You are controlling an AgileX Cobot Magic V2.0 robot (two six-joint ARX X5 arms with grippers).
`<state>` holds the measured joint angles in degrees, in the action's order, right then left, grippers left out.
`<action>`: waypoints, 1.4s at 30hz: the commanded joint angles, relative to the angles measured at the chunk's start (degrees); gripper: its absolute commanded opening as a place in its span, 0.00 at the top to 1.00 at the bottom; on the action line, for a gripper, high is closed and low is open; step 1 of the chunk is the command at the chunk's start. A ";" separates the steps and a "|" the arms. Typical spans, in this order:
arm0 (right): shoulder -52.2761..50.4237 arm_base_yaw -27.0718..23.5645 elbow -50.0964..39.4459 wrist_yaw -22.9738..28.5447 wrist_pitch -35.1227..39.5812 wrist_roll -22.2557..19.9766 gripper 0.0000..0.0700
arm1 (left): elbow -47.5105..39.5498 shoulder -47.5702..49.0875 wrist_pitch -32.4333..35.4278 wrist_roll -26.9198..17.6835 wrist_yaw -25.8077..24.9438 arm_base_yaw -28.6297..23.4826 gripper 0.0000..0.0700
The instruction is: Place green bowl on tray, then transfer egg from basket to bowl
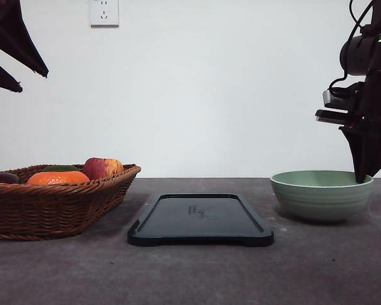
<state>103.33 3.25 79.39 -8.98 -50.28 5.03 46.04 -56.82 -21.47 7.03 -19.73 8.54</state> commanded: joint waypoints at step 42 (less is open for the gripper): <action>18.94 22.34 26.95 -2.24 -3.88 0.52 1.00 | 1.27 -0.22 0.20 -0.55 -0.26 0.13 0.56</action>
<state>120.81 25.12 104.55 -11.41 -54.65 4.93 46.04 -56.82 -21.63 7.03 -19.70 8.54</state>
